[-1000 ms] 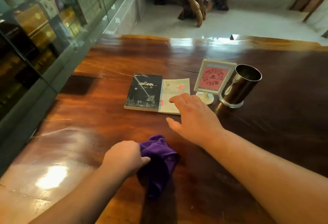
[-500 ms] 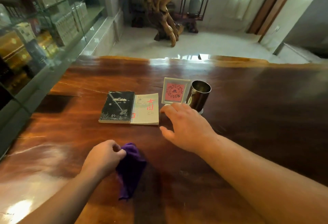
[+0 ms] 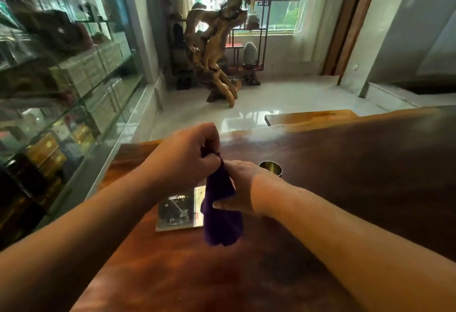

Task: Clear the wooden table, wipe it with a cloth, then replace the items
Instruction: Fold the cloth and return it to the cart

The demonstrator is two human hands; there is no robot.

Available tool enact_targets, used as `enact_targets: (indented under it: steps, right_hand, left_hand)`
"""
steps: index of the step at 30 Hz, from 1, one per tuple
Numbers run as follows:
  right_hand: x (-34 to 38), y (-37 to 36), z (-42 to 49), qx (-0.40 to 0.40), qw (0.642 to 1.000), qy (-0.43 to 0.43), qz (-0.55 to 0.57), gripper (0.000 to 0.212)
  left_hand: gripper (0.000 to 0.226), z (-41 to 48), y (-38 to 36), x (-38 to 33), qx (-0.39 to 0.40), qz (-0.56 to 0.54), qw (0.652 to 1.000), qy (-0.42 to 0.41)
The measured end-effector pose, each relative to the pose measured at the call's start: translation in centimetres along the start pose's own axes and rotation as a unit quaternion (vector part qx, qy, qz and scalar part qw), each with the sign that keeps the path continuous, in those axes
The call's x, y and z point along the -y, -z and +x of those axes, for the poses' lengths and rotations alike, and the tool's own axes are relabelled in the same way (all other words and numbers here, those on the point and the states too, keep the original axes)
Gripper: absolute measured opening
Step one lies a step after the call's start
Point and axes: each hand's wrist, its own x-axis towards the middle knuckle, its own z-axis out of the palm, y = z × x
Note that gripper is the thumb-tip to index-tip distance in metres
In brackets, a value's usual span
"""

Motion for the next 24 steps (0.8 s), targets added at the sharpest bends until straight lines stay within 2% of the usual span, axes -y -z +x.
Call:
enact_targets:
  steps: [4,8,12,15,17,19,22,24]
  right_hand:
    - [1.3,3.7,0.7,0.008,0.999,-0.053,0.005,0.041]
    - [1.3,9.3,-1.1,-0.073,0.992,-0.065,0.081,0.04]
    - [1.0,13.3,-3.9,-0.097,0.989,-0.104,0.053,0.035]
    - [1.0,15.7,-6.8,-0.138,0.979,-0.133,0.067,0.051]
    - [1.4,17.4,-9.0,-0.188,0.964,-0.15,0.112,0.068]
    - [2.0,19.3,-10.9,-0.214,0.948,-0.153,0.178,0.071]
    - [2.4,21.9,-13.8,-0.23,0.938,-0.175,0.19,0.044]
    - [2.5,23.1,-15.7,-0.232,0.936,-0.2,0.174,0.035]
  left_hand:
    - [0.025,2.5,3.4,-2.1,-0.01,0.024,0.998,-0.064]
    - [0.026,5.5,6.3,-4.1,0.005,0.075,0.99,-0.119]
    - [0.032,8.1,7.7,-7.2,0.003,0.118,0.981,-0.156]
    - [0.031,9.4,7.7,-11.0,-0.011,0.104,0.971,-0.216]
    - [0.03,10.1,7.5,-13.8,-0.018,0.091,0.961,-0.261]
    - [0.029,10.6,7.4,-16.6,-0.019,0.076,0.951,-0.299]
    - [0.028,11.4,7.7,-20.3,-0.017,0.044,0.942,-0.331]
    - [0.026,11.8,8.0,-22.3,-0.013,0.031,0.937,-0.347]
